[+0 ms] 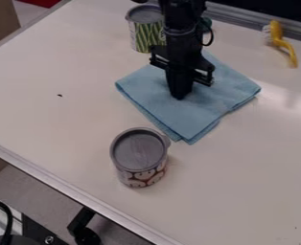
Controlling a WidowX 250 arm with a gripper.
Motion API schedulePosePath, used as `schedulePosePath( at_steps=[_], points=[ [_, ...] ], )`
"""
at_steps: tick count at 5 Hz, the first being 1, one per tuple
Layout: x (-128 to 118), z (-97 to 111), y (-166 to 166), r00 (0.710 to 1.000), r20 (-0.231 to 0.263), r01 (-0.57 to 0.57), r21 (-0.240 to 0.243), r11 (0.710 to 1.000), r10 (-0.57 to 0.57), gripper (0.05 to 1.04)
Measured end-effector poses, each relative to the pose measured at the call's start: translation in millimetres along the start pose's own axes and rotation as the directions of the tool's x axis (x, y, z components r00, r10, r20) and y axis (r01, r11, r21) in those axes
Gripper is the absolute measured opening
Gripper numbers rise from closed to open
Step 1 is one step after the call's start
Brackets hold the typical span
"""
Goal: Move the blue cloth to the bottom left side of the table
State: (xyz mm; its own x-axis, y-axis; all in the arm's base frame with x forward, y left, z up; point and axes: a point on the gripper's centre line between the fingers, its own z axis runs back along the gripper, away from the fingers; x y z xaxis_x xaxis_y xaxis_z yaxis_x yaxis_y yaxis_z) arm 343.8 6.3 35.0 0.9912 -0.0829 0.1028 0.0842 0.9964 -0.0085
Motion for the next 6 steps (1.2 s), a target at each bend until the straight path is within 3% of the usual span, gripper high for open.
schedulePosePath(
  at_steps=[1,2,3,4,5,6],
  points=[
    [2,2,0,1.0,0.002,0.02,-0.003,1.0,-0.02,0.052],
    [7,-1,8,0.989,-0.02,0.142,-0.043,0.989,-0.143,0.052],
    [5,0,14,0.952,-0.023,0.303,-0.051,0.952,-0.304,0.052],
    [-2,1,22,0.894,-0.038,0.442,-0.08,0.893,-0.446,0.052],
    [-8,2,29,0.866,-0.057,0.489,-0.102,0.866,-0.496,0.052],
    [-7,1,35,0.854,-0.055,0.513,-0.081,0.854,-0.518,0.052]
  ],
)
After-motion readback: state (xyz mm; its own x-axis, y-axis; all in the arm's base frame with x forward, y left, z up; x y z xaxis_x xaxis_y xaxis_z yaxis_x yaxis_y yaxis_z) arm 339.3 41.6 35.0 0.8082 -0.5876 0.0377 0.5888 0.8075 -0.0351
